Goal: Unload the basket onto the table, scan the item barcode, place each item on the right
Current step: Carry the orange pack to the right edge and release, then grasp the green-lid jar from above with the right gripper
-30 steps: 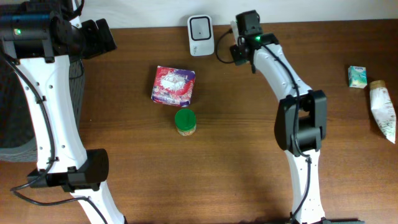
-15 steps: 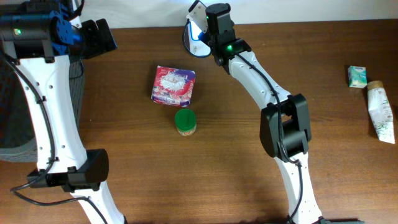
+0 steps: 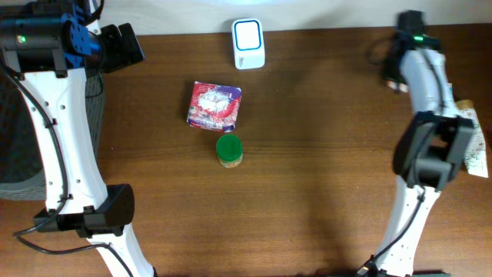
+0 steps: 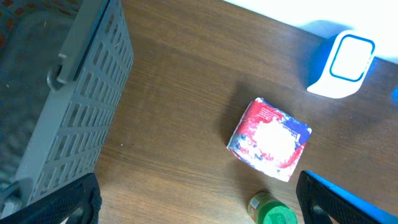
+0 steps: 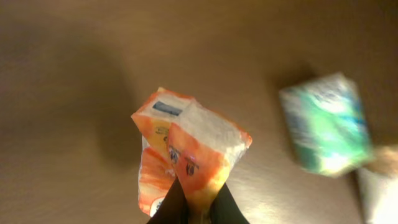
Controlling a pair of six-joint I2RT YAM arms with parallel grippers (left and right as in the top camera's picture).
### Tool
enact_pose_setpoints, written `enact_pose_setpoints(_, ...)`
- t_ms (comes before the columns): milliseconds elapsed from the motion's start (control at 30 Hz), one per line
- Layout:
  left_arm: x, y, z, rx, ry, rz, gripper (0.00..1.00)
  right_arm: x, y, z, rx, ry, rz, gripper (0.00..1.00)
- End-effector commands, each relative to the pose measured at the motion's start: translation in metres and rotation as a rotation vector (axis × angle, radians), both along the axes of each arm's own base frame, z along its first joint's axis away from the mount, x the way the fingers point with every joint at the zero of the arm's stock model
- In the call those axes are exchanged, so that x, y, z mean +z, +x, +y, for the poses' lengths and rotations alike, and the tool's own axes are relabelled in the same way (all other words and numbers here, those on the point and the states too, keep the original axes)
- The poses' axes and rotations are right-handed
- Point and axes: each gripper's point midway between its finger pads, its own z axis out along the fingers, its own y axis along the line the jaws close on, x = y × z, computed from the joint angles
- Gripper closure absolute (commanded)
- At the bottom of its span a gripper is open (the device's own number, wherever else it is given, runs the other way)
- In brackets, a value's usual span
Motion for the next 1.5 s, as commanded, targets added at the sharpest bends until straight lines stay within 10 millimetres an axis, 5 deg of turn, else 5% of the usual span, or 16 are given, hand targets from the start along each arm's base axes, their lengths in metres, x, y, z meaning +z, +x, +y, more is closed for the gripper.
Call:
enact_pose_setpoints(0,0.01,-0.004,0.003,0.001,0.011,-0.027,0.01,0.027,-0.034,-0.048,-0.124,0.0,0.001,0.96)
enact_pose_setpoints(67,0.01,-0.004,0.003,0.001,0.011,-0.027,0.01,0.022,-0.061,-0.078,-0.193,0.018,0.05,0.93)
enact_pose_setpoints(100,0.01,-0.005,0.003,0.001,0.011,-0.027,0.01,0.021,-0.068,-0.084,-0.208,0.022,0.061,0.83)
enact_pose_setpoints(133,0.01,-0.004,0.003,0.001,0.011,-0.027,0.01,0.02,-0.073,-0.089,-0.221,0.025,0.069,0.56)
enact_pose_setpoints(167,0.01,-0.004,0.003,0.001,0.011,-0.027,0.01,0.019,-0.078,-0.092,-0.23,0.043,0.076,0.05)
enact_pose_setpoints(200,0.01,-0.004,0.003,0.001,0.011,-0.027,0.01,0.018,-0.078,-0.09,-0.226,0.06,0.074,0.01)
enact_pose_setpoints(400,0.01,-0.005,0.003,0.001,0.011,-0.027,0.01,0.012,-0.056,-0.047,-0.131,0.184,0.042,0.01)
enact_pose_setpoints(467,0.01,-0.004,0.003,0.001,0.011,-0.027,0.01,0.022,-0.045,-0.024,-0.077,0.185,0.031,0.01)
enact_pose_setpoints(567,0.01,-0.004,0.003,0.001,0.011,-0.027,0.01,0.07,-0.024,0.025,0.054,0.154,-0.047,0.01)
enact_pose_setpoints(633,0.01,-0.005,0.003,0.001,0.011,-0.027,0.01,0.097,-0.016,0.074,0.157,0.2,-0.098,0.01)
enact_pose_setpoints(733,0.01,-0.005,0.003,0.001,0.011,-0.027,0.01,0.108,-0.015,0.193,0.401,0.479,-0.109,0.01)
enact_pose_setpoints(833,0.01,-0.005,0.003,0.001,0.011,-0.027,0.01,0.09,-0.034,0.274,0.539,0.585,-0.003,0.01)
enact_pose_setpoints(1000,0.01,-0.005,0.003,0.001,0.012,-0.027,0.01,0.041,-0.096,0.368,0.825,0.555,0.245,0.01)
enact_pose_setpoints(1167,0.01,-0.004,0.003,0.001,0.011,-0.027,0.01,0.042,-0.117,0.423,0.944,0.532,0.259,0.01)
enact_pose_setpoints(1333,0.01,-0.005,0.003,0.001,0.011,-0.027,0.01,0.04,-0.127,0.447,1.017,0.382,0.259,0.01)
enact_pose_setpoints(1467,0.01,-0.005,0.003,0.001,0.011,-0.027,0.01,0.046,-0.142,0.482,1.094,0.467,0.244,0.01)
